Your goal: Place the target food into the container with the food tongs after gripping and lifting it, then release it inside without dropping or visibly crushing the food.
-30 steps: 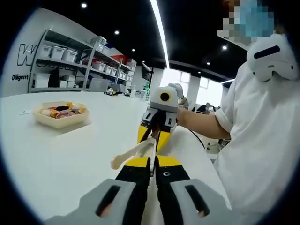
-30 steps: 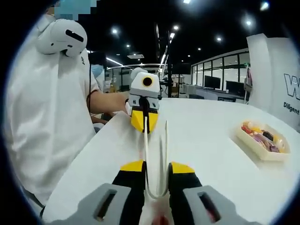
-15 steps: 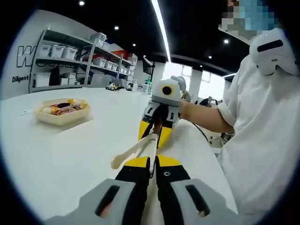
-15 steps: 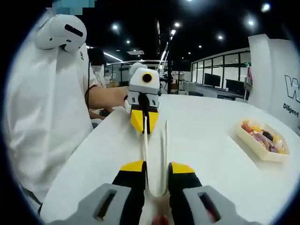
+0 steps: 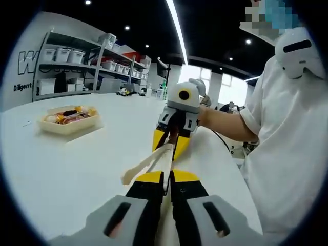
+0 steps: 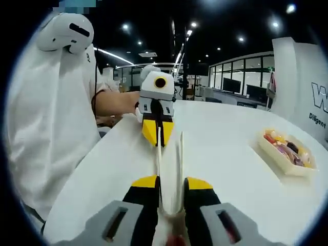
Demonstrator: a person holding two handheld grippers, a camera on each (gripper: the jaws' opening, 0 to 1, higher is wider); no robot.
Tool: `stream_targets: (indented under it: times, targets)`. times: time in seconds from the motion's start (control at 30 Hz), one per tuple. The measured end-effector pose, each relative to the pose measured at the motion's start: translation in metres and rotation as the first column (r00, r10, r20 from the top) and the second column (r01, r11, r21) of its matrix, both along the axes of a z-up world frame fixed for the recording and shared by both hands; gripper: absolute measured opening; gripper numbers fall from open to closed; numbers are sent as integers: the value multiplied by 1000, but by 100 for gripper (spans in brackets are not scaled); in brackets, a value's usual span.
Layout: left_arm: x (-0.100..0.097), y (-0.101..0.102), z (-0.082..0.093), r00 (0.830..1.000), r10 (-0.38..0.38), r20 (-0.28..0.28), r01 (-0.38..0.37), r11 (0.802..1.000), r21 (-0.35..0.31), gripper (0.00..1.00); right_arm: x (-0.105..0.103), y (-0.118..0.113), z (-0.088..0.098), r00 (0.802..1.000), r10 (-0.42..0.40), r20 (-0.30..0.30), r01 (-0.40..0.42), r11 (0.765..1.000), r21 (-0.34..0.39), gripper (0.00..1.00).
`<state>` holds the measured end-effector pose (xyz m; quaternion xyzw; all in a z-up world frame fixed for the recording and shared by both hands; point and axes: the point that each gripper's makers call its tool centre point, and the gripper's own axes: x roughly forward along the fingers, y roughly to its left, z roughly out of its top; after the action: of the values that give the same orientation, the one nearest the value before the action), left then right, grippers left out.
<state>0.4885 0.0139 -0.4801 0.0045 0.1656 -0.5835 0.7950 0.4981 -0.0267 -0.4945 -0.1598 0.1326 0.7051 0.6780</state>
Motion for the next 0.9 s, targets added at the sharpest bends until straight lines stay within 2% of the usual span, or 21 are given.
stream_targets:
  times: [0.9]
  targets:
    - [1, 0, -8, 1000, 4, -8, -4, 999, 43, 6, 0, -1, -3, 999, -9, 31, 10, 999, -50, 12]
